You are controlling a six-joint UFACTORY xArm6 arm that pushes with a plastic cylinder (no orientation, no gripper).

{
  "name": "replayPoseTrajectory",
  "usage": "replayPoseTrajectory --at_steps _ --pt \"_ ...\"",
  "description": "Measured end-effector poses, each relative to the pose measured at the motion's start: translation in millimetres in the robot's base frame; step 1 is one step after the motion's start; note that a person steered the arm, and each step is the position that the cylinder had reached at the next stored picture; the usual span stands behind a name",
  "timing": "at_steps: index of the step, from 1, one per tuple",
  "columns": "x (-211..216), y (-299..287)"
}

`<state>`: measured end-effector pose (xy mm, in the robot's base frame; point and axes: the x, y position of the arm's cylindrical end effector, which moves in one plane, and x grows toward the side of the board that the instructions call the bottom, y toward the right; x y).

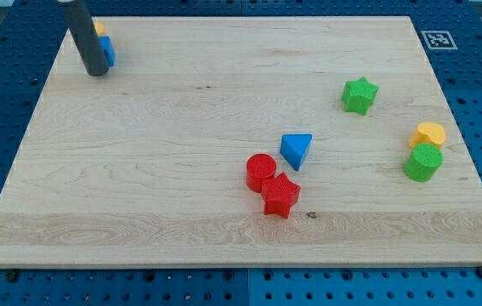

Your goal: Move your arm slightly down

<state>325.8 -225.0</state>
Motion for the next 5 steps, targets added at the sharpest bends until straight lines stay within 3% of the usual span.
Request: replayPoseTrajectory --at_steps 1,2,5 --pt "-10.7 -0.3" --pt "15.4 5.6" --pt "18.1 7.9"
